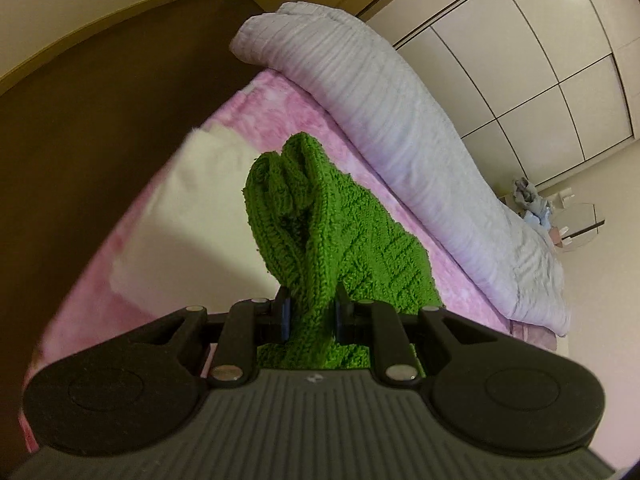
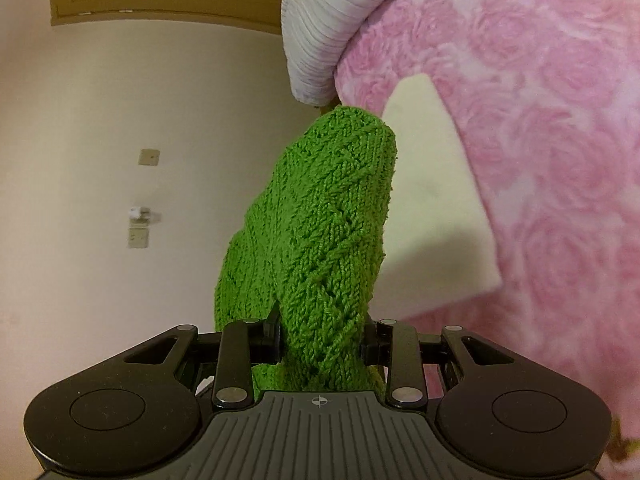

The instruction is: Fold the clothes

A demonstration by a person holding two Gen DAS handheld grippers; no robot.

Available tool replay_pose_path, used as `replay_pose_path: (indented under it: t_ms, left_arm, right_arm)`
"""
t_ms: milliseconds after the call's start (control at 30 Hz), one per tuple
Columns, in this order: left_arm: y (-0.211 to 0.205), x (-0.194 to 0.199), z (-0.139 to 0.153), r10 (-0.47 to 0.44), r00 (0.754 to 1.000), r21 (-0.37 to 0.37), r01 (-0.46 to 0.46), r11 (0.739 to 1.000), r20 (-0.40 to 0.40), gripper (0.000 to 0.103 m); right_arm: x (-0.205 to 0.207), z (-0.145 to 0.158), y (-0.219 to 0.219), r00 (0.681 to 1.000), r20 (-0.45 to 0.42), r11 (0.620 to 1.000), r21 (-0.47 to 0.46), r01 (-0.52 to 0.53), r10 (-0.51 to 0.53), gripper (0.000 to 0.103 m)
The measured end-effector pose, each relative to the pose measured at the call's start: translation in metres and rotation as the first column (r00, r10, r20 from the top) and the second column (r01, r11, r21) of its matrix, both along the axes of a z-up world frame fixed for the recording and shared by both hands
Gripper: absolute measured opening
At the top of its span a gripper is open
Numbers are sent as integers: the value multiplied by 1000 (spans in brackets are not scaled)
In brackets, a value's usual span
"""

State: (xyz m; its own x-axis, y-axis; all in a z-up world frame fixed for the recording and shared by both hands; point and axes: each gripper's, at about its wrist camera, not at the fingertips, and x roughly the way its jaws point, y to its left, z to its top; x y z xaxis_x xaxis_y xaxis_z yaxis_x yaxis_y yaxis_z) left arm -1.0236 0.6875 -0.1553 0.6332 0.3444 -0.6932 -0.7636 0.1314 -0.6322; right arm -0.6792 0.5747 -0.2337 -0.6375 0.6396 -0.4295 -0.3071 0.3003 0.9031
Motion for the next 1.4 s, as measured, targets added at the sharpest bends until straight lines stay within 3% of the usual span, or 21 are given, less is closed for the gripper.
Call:
replay_pose_path:
  t_ms: [200,467,700,800,833,967,1033,1067,1233,1333,1400]
  left_arm:
    - [82,-2,-37,-22,1000,-5,22,1000,-2,15]
    - [140,15,-89,-48,999,-42,48,998,-3,14]
    - [159,25,-125,-54,998,-74,51,996,-38,14]
    - [166,29,-141,-55,996,-91,49,995,-73,15]
    - [168,31,-146,-56,995,-101,47,994,-87,15]
    - [162,32,-133,-69,987,-70,59,996,-142,16]
    - [157,32,-121,-77,978,-34,71,997,-193,16]
    - [149,30,-110,-76,970,-1,78,997,-230,11]
    - [117,24,-67,-94,950,118,134,984,-298,9]
    - [103,37,-68,-174,916,142,238,961,-361,8]
    - [96,44,-80,-224,886,128,298,946,-406,8]
  right_arm:
    - [-20,-29,75,998,55,999,-22,28,-27,32]
    - [-20,-65,142,989,148,998,-48,30,-23,32]
    - [-16,-88,165,980,200,997,-75,2,13,33]
    - [-18,-104,169,974,228,992,-123,21,8,41]
    - [-19,-112,171,969,245,987,-158,22,18,48]
    - [-20,-110,171,955,294,985,-172,6,45,54]
    - [-21,-94,165,921,382,987,-161,-8,70,54]
    - [-21,-84,158,896,438,988,-153,-12,79,54]
    - [-34,-39,119,715,691,993,-101,-54,109,53]
    - [-63,-20,102,598,784,982,-74,-174,165,34]
    - [-86,-16,95,553,807,965,-73,-254,207,32]
